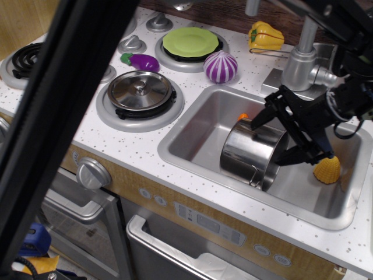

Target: Flip pot upright in sink

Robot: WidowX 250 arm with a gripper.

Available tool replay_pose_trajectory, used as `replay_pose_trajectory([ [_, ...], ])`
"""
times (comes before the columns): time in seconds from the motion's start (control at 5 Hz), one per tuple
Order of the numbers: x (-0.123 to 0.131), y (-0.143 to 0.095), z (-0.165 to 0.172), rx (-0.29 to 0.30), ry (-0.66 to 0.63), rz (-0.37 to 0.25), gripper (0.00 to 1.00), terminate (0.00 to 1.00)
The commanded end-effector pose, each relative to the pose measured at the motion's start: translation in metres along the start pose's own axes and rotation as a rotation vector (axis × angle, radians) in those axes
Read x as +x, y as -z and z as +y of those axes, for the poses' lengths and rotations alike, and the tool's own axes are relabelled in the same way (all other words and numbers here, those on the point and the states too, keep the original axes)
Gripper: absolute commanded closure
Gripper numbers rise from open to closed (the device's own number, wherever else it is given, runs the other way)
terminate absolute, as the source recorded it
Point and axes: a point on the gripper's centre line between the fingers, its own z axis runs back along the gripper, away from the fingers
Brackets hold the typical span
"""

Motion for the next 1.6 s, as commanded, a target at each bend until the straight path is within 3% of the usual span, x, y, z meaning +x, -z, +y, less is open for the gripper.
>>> replay_pose_trajectory([
  [0.0, 0.008, -0.005, 0.028, 0.003, -0.032, -0.116, 0.0, 0.0],
  [0.2, 0.008, 0.002, 0.033, -0.008, -0.014, -0.141, 0.0, 0.0],
  [0.4, 0.007, 0.006, 0.036, -0.047, -0.021, -0.162, 1.0, 0.0],
  [0.6, 0.007, 0.008, 0.034, -0.126, -0.06, -0.18, 1.0, 0.0],
  [0.8, 0.004, -0.002, 0.026, -0.269, -0.164, -0.17, 1.0, 0.0],
  [1.0, -0.003, -0.004, 0.024, -0.358, -0.21, -0.171, 1.0, 0.0],
  [1.4, -0.008, 0.01, 0.026, -0.346, -0.129, -0.173, 1.0, 0.0],
])
